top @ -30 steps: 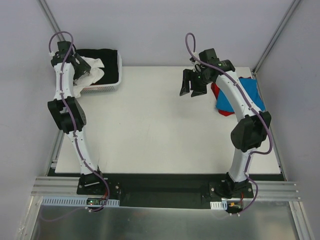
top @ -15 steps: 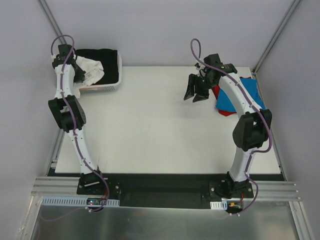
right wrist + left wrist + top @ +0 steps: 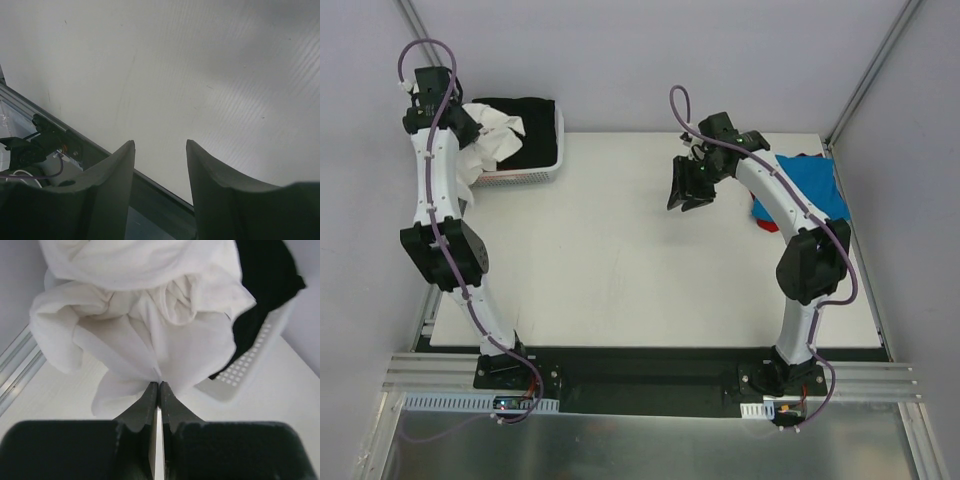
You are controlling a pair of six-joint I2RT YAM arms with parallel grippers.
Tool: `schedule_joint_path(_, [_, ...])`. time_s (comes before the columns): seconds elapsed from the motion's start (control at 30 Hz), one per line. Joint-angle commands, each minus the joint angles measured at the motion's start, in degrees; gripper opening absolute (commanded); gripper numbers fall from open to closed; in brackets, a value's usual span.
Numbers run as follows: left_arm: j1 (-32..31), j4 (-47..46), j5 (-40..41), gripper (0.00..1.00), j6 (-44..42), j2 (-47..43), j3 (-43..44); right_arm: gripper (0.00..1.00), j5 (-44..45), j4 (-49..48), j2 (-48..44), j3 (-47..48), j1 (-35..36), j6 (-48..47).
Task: Fold and stack the t-shirts
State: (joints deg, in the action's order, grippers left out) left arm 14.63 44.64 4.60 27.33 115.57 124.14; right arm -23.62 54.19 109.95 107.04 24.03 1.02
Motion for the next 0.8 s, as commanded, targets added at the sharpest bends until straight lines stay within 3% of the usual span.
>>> schedule_joint_path(0.0, [-4.4,-0.6,-0.2,0.0,-2.0,-13.7,-5.6,0.48,-1.7,-0.9,0.9,3.6,1.5,0.1])
schedule_joint_path(0.13, [-12.6,-0.5,-0.5,0.0,-4.4,-20.7,-15.5,0.41,-1.3,-1.3,0.8,3.2,3.3,-0.2])
schedule_joint_path(0.2, [-14.5,-0.4,-3.4,0.0,-4.9,-24.9,-19.0,0.2,-0.8,-1.9,0.4,2.6,3.7,-0.2])
schedule_joint_path(0.27, [-16.8,-0.3,-4.5,0.0,-3.8,-29.2,-25.6,0.06,-0.3,-2.2,0.1,2.2,4.2,-0.1])
schedule_joint_path(0.43, [-18.4,-0.3,-8.0,0.0,-1.9,-38.7,-40.7,0.01,0.9,-2.4,-0.8,2.0,5.6,0.1])
schedule_joint_path(0.6, [-19.6,2.0,-9.9,0.0,-5.0,-46.7,-49.2,0.01,2.2,-3.5,-2.2,-0.7,7.2,0.4])
schedule_joint_path(0.77, [-20.0,3.1,-20.0,0.0,-4.9,-50.6,-56.6,0.01,4.0,-4.2,-2.4,-1.2,9.1,0.0])
